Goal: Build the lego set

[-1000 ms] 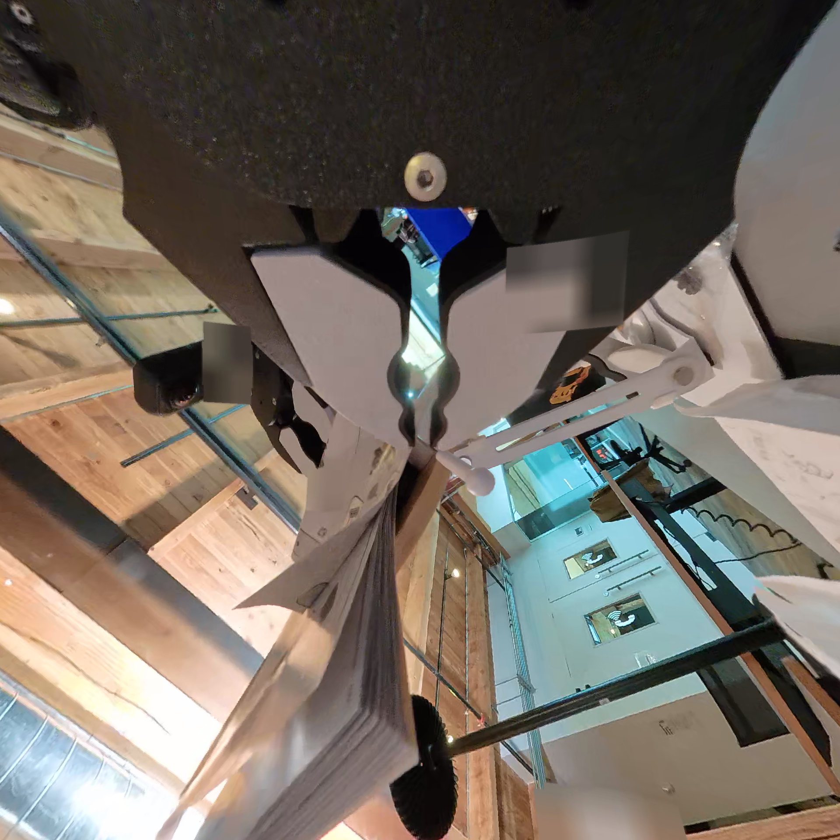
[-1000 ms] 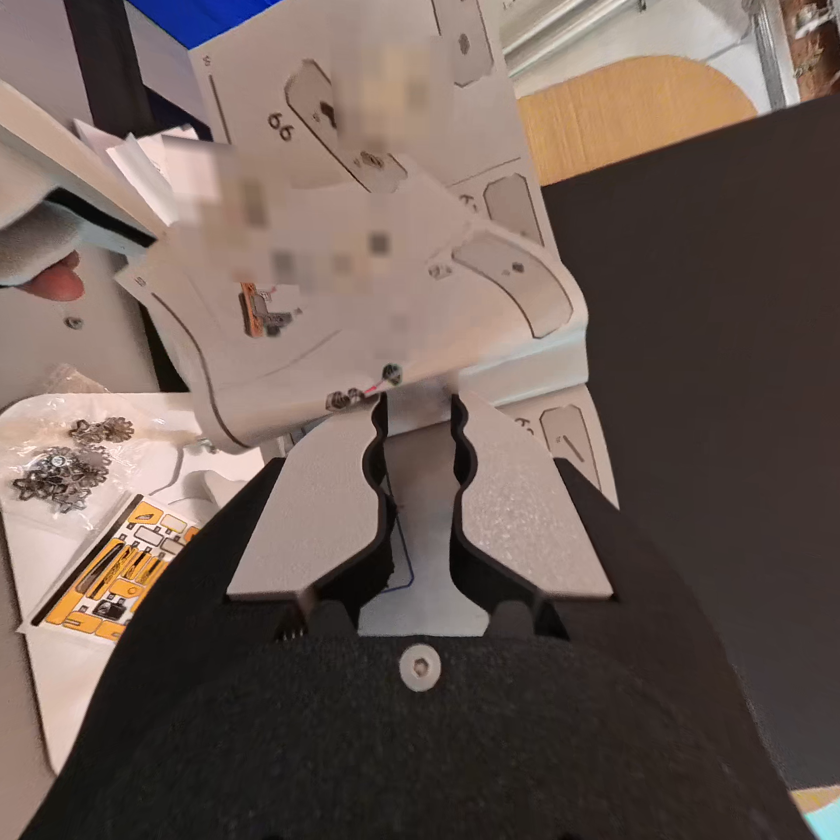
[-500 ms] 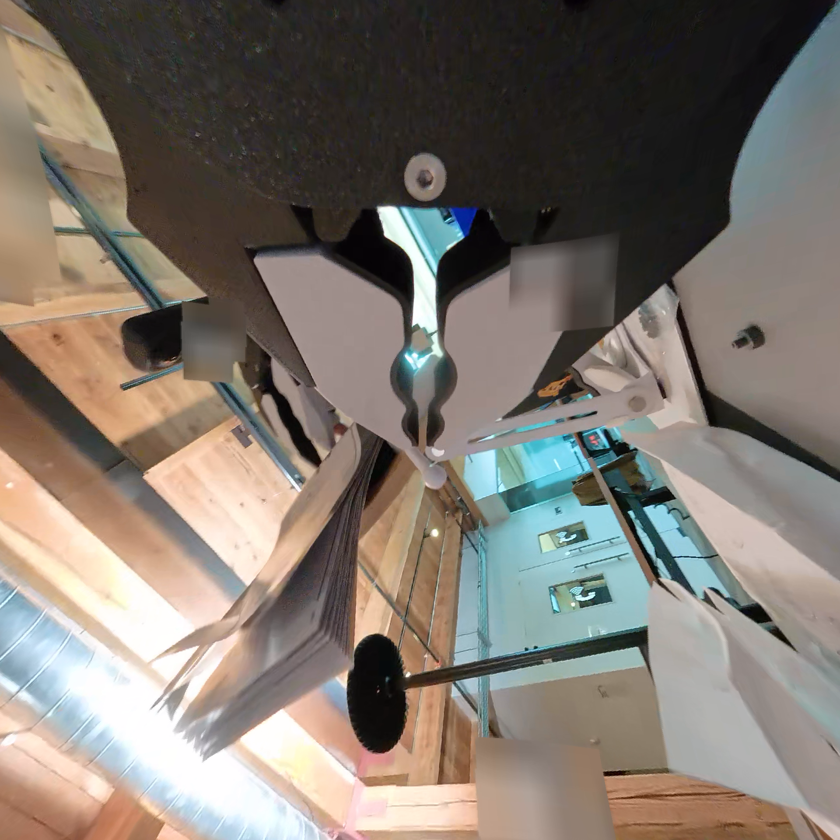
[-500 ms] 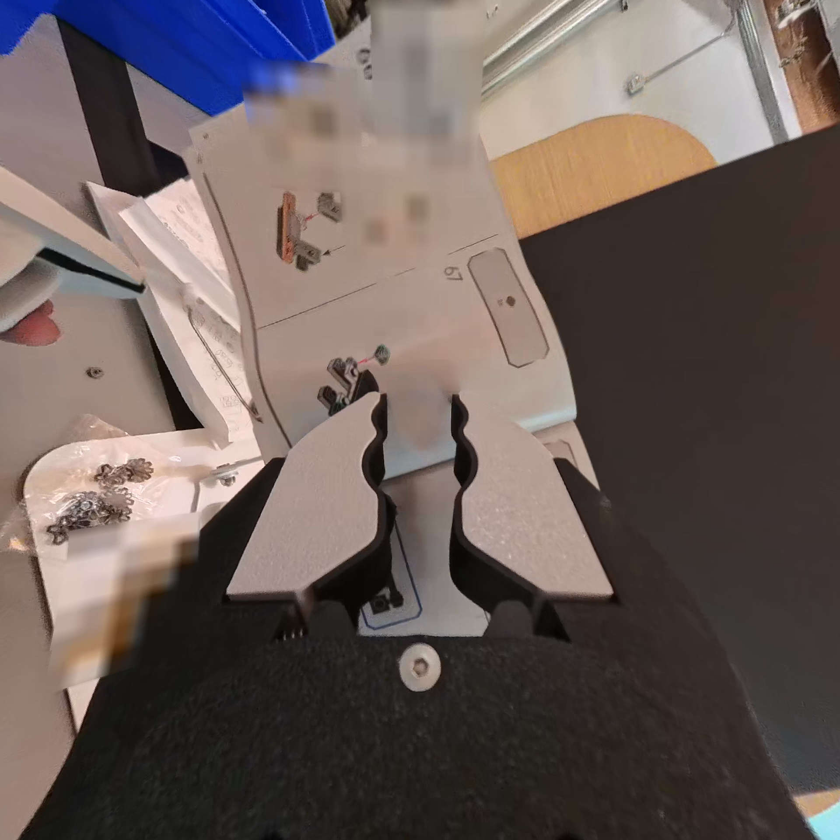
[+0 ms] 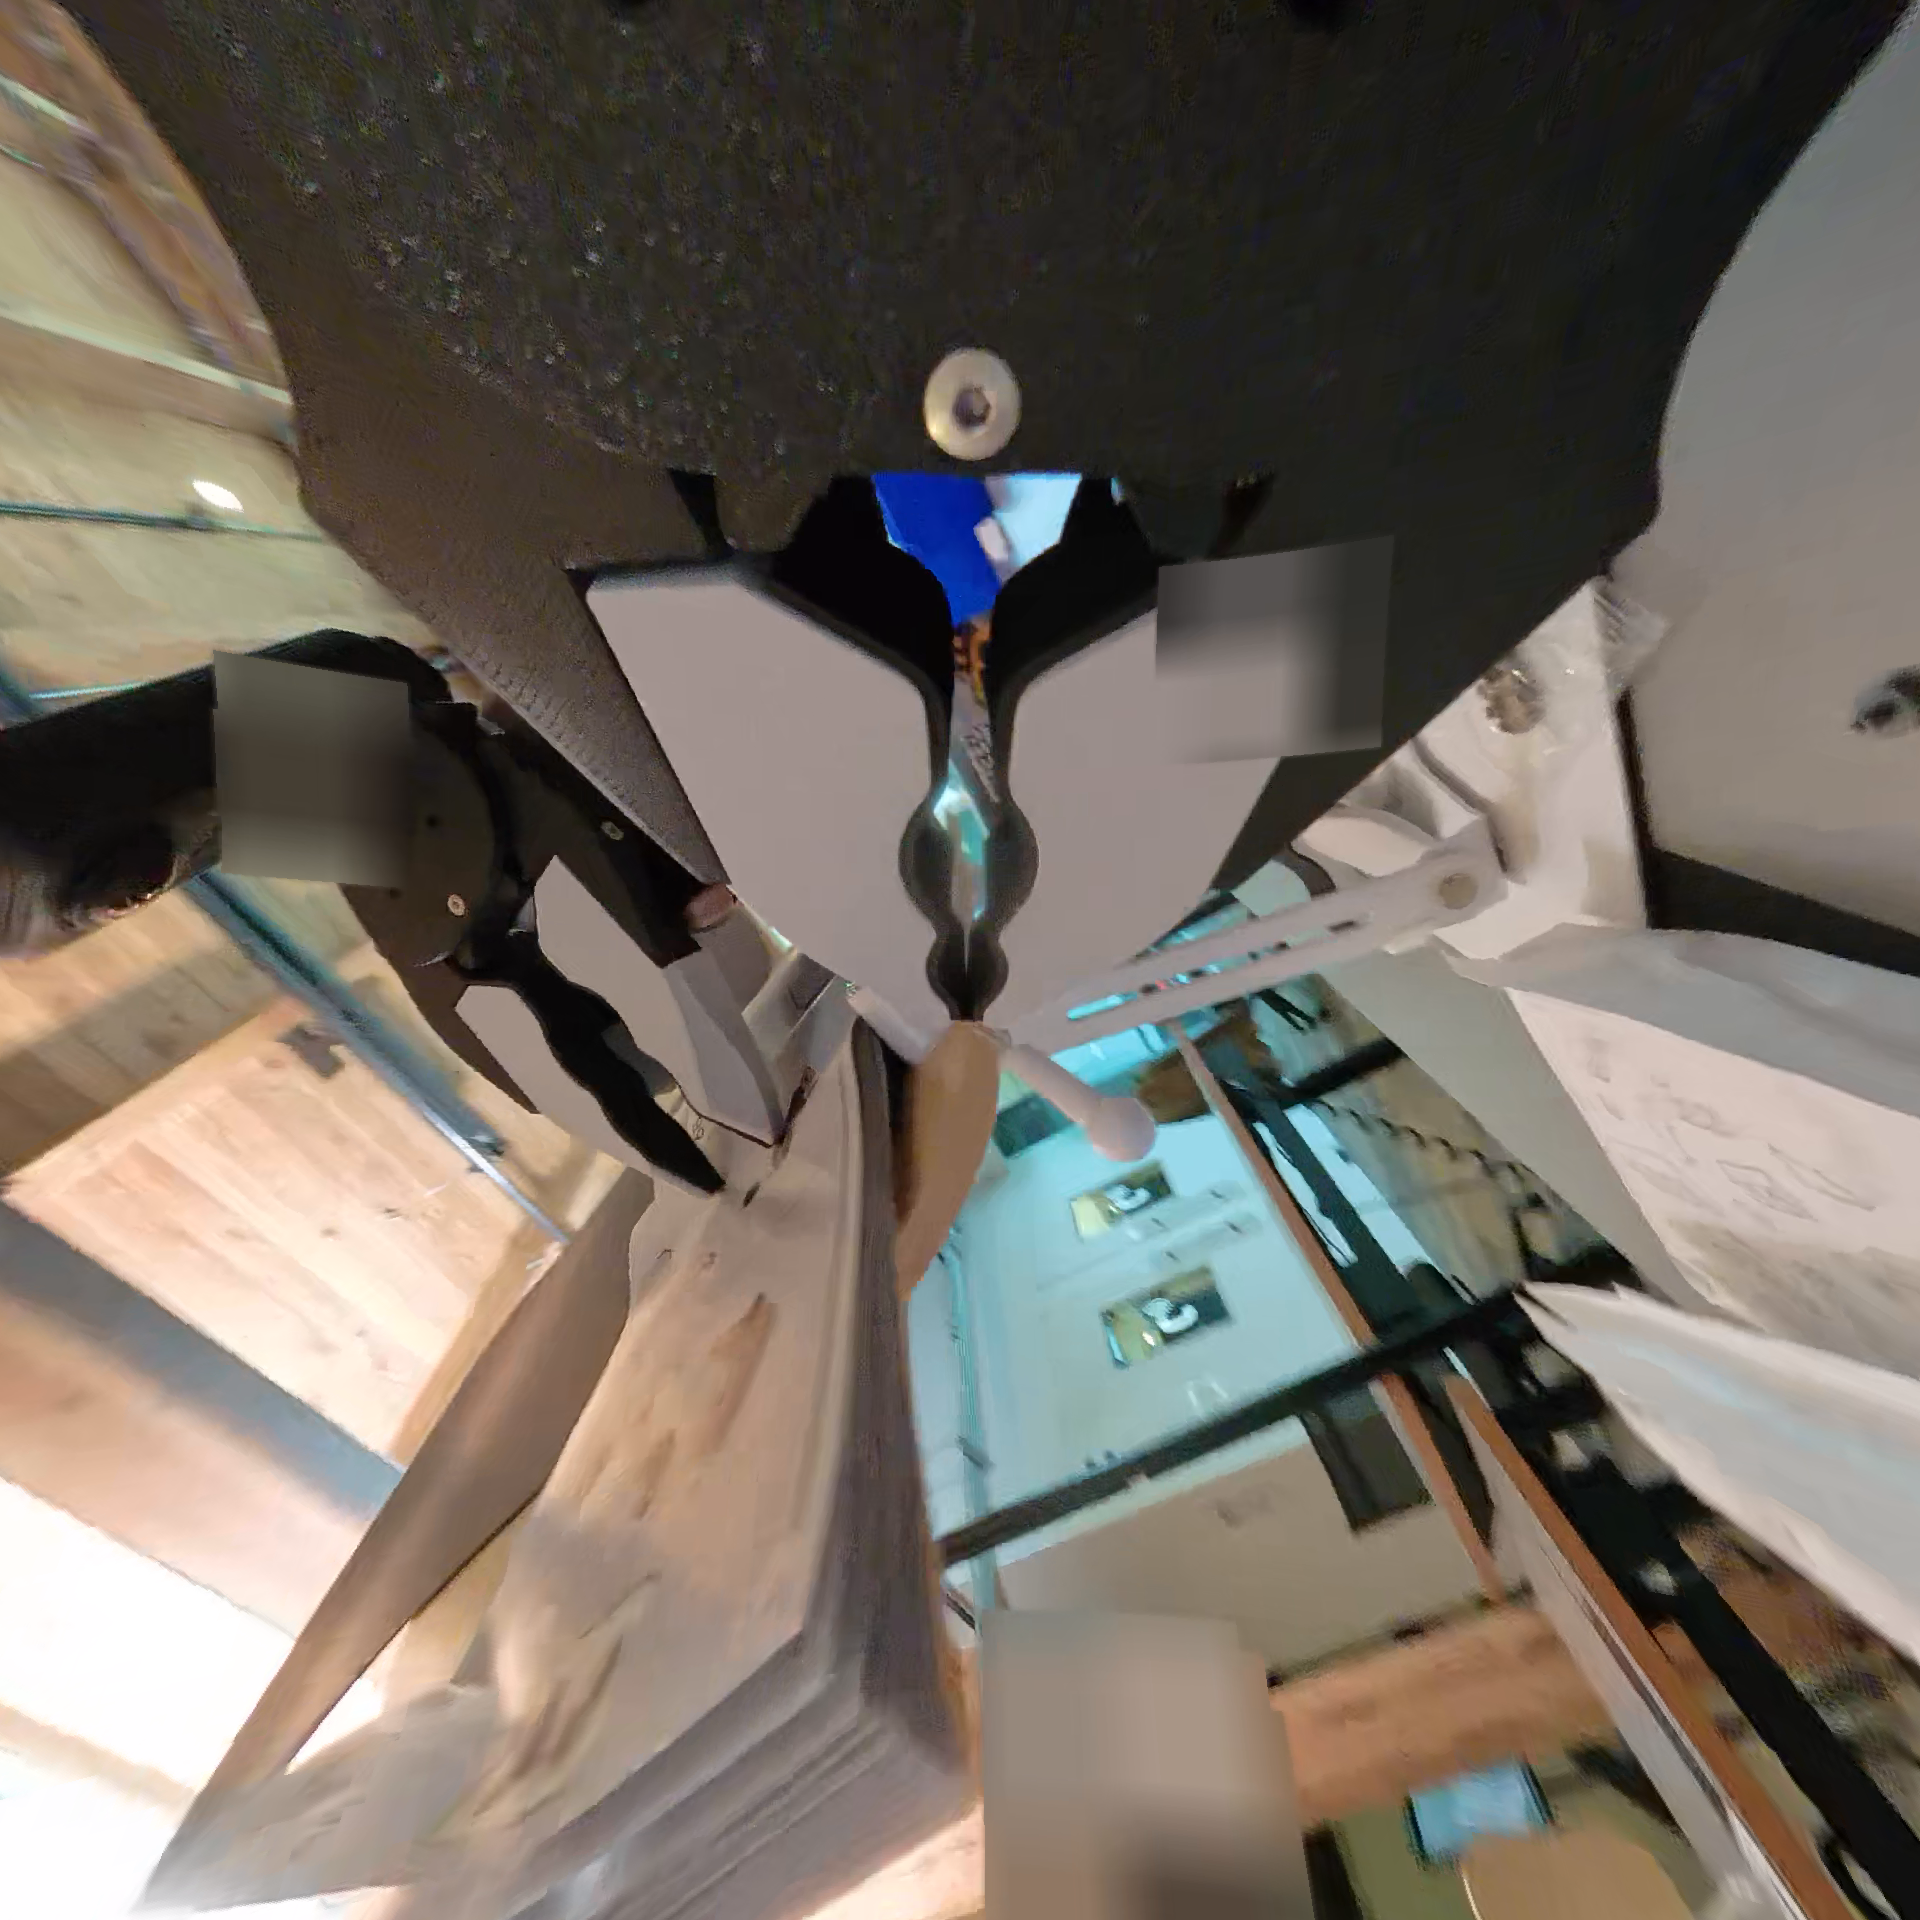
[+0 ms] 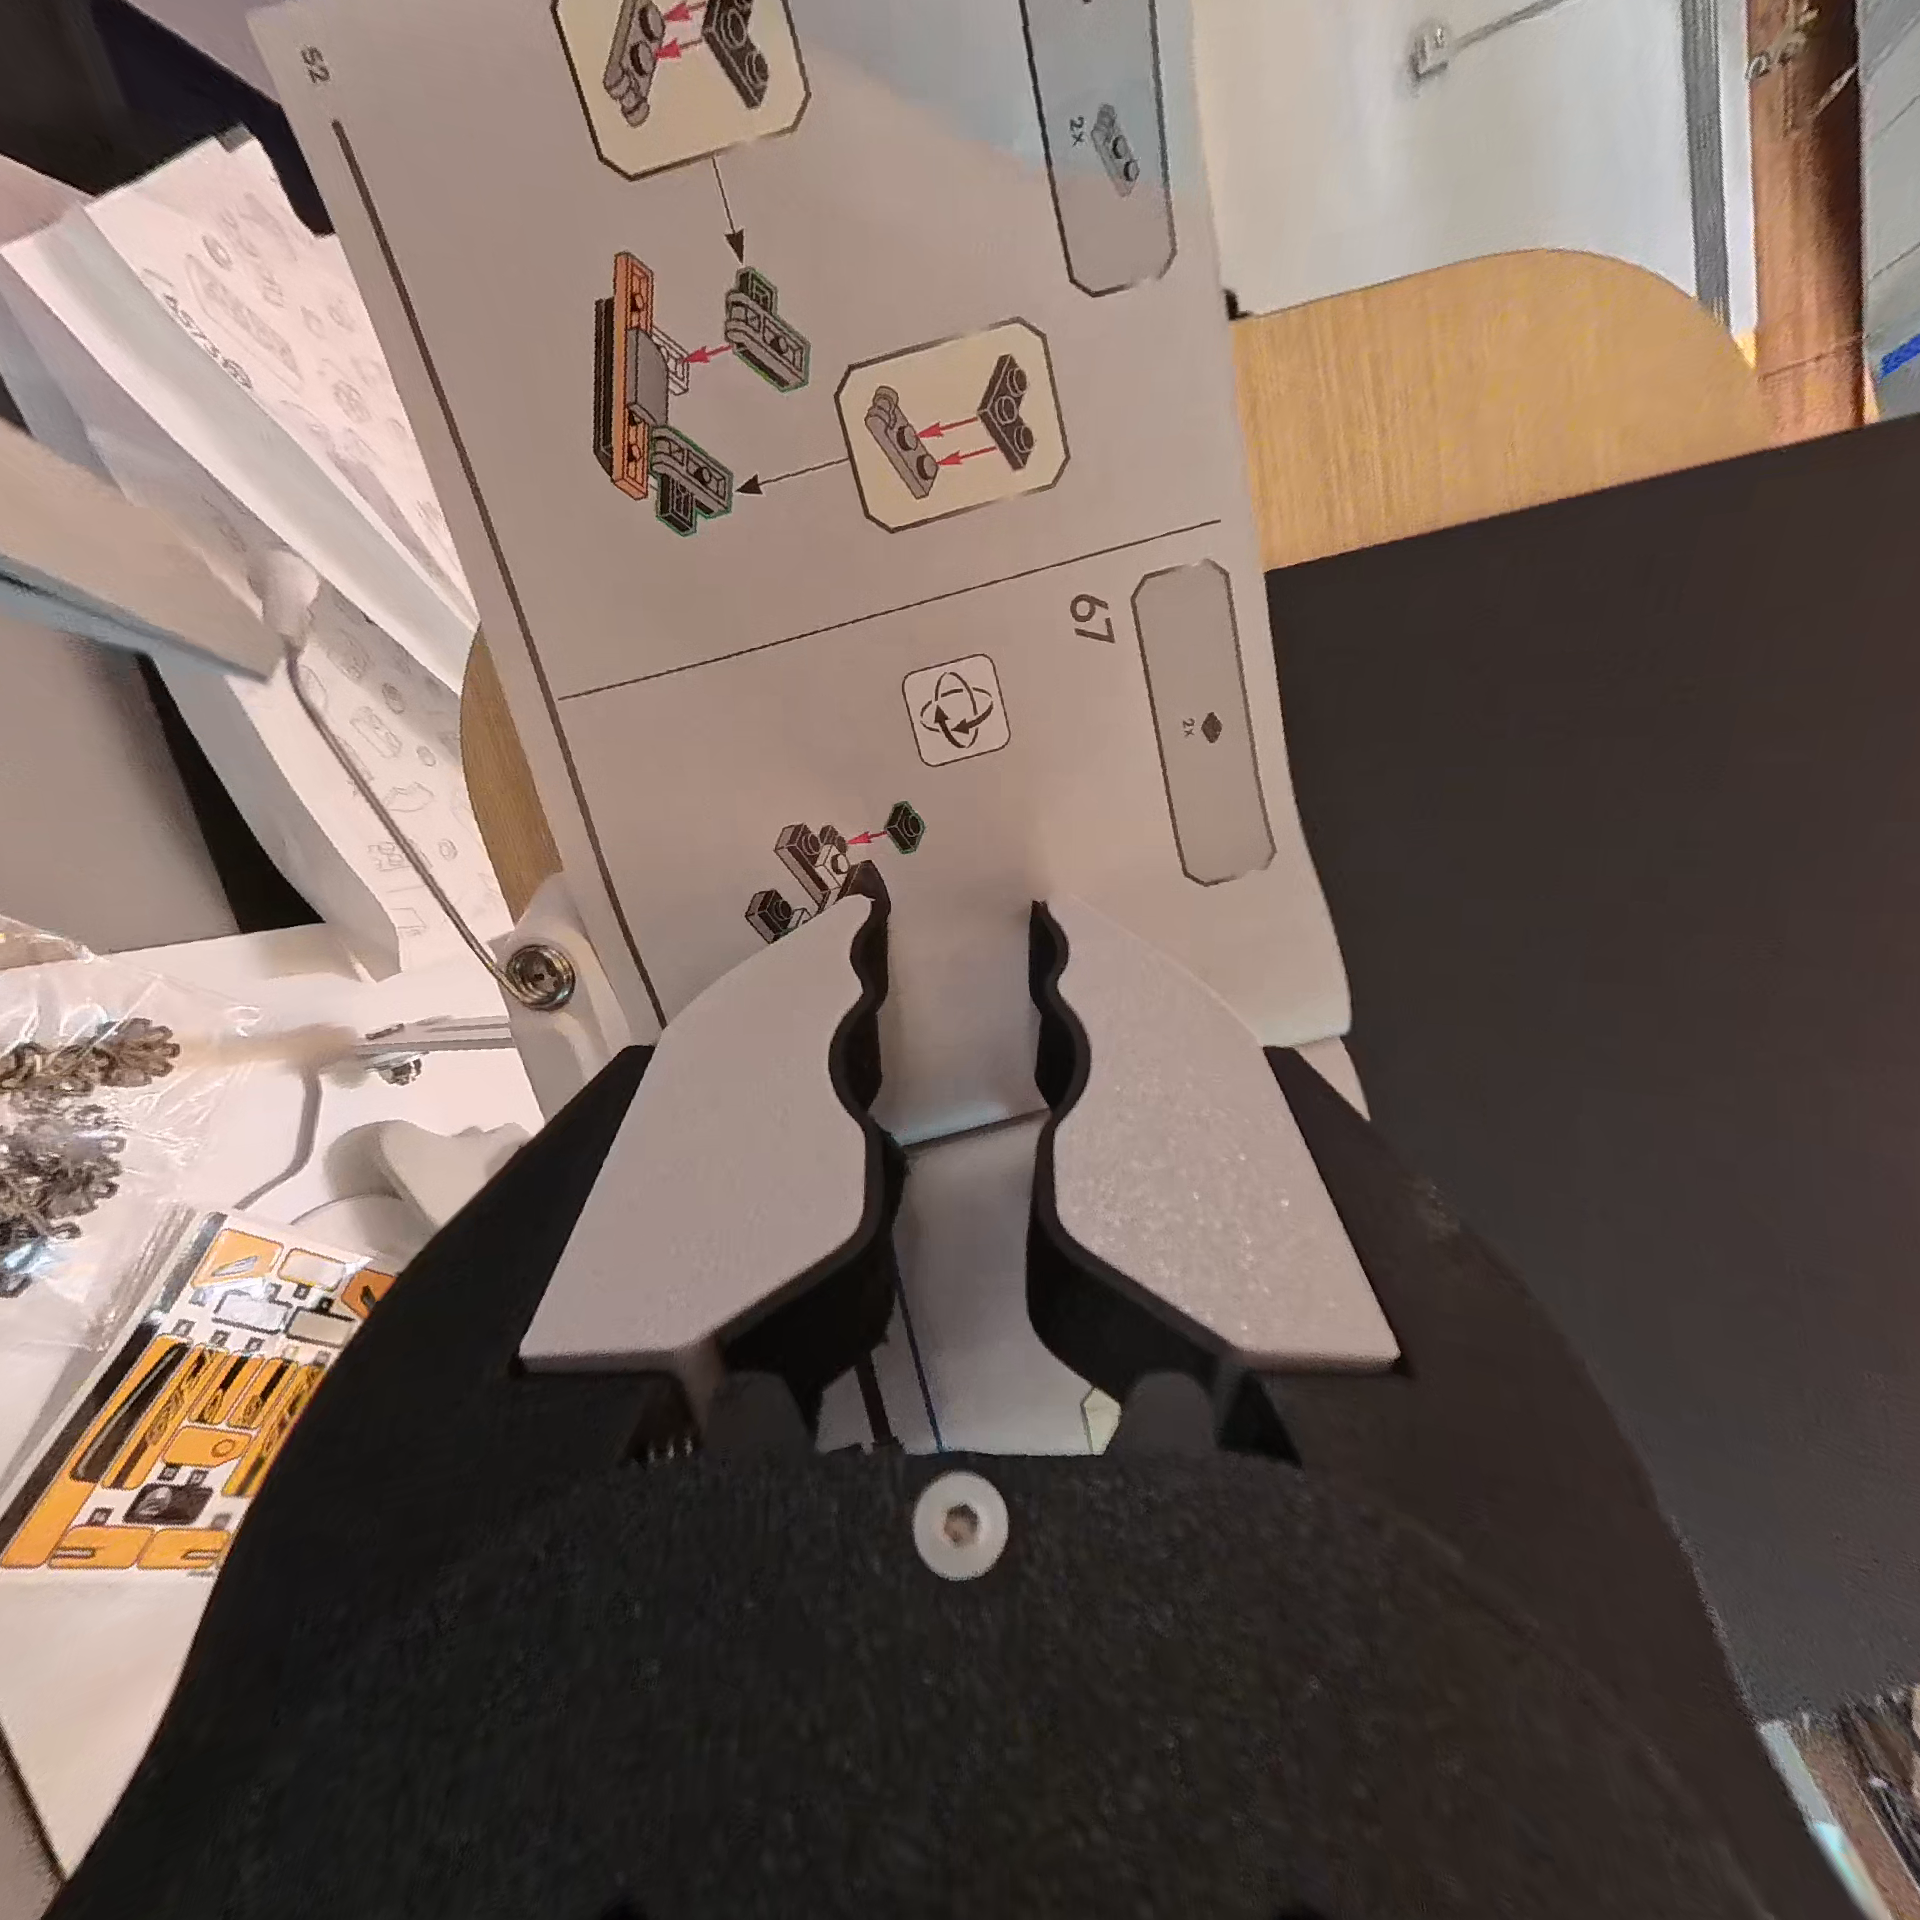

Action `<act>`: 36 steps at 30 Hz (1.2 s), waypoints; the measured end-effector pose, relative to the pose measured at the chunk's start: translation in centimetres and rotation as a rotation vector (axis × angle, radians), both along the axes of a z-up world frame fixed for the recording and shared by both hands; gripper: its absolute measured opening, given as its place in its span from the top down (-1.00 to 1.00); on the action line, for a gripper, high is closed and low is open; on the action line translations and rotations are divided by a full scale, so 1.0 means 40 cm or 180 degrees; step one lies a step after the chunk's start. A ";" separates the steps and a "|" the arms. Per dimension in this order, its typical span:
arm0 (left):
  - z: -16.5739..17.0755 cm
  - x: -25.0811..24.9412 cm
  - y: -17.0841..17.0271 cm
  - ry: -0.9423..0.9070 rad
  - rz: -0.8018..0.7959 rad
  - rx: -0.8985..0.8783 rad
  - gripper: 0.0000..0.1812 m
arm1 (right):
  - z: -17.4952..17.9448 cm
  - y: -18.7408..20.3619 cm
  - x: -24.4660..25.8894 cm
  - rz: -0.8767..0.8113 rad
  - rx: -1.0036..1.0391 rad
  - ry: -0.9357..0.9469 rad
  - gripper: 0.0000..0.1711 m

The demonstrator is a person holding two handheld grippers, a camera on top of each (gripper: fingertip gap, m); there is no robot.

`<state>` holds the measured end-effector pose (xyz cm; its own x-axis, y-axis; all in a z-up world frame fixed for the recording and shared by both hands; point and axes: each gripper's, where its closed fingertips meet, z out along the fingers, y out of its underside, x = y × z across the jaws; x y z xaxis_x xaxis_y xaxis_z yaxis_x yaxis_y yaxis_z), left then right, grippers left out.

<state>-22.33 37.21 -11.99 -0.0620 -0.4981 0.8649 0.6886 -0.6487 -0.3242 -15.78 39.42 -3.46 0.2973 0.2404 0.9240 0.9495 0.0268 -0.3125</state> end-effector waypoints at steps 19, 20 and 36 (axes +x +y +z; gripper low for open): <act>0.022 0.017 -0.067 0.1483 -0.0110 -0.0044 0.70 | 0.002 0.000 -0.001 -0.0038 -0.0298 0.0299 0.74; 0.008 0.022 -0.062 0.1244 -0.0160 -0.0233 0.65 | 0.002 0.000 -0.001 -0.0041 -0.0307 0.0319 0.74; 0.157 0.071 -0.016 0.2402 0.0647 0.1017 0.99 | 0.006 -0.005 -0.003 -0.0043 -0.0448 0.0573 0.79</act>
<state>-19.48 36.58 -5.70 0.5932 -0.6648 0.4540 0.3071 -0.3344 -0.8910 -15.89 39.23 -3.21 0.4584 0.3582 0.8134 0.8781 -0.0413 -0.4767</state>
